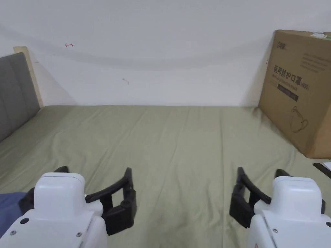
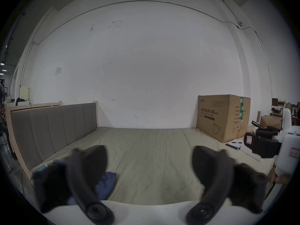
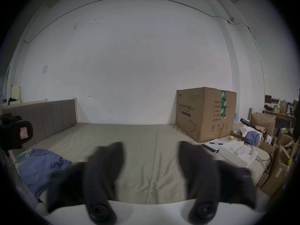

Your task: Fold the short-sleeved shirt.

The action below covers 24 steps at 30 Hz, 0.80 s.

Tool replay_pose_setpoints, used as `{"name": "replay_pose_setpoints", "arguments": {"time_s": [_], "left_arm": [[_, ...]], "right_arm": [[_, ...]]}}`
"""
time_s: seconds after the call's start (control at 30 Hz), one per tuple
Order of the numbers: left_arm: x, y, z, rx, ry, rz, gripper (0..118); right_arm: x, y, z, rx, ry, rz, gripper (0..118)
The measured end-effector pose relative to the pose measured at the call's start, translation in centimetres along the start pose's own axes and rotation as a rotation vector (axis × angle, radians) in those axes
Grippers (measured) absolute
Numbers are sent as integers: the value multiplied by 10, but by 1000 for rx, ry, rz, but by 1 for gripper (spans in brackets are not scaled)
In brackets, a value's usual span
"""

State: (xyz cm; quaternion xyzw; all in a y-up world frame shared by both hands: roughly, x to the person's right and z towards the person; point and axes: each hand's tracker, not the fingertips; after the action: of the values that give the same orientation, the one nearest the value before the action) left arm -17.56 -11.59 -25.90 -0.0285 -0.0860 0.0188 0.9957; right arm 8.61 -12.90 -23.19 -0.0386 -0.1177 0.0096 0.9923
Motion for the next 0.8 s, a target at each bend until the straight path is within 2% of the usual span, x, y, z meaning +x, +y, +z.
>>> {"name": "replay_pose_setpoints", "arguments": {"time_s": [0.03,0.07,0.13,0.27,0.4,0.5,0.6,0.8], "left_arm": [[0,0,0,3,1,-1,23],[1,1,0,7,10,-1,5],[1,1,0,7,26,-7,0],[-3,2,-1,-2,21,-13,0],[-7,5,-3,-7,24,6,0],[-12,7,-4,-7,69,-7,0],[-28,11,1,-9,104,21,0],[-77,26,28,11,300,11,0]], "right_arm": [[1,0,-1,-9,0,-11,14],[1,0,0,-11,1,-18,11],[3,-1,0,-9,-10,-19,0],[4,-2,-1,-22,-30,-5,0],[5,-1,-2,-34,-8,-30,0],[0,4,-7,-37,19,-12,0],[-16,13,-14,-30,76,5,0],[-81,22,-27,-25,328,-6,0]]}}
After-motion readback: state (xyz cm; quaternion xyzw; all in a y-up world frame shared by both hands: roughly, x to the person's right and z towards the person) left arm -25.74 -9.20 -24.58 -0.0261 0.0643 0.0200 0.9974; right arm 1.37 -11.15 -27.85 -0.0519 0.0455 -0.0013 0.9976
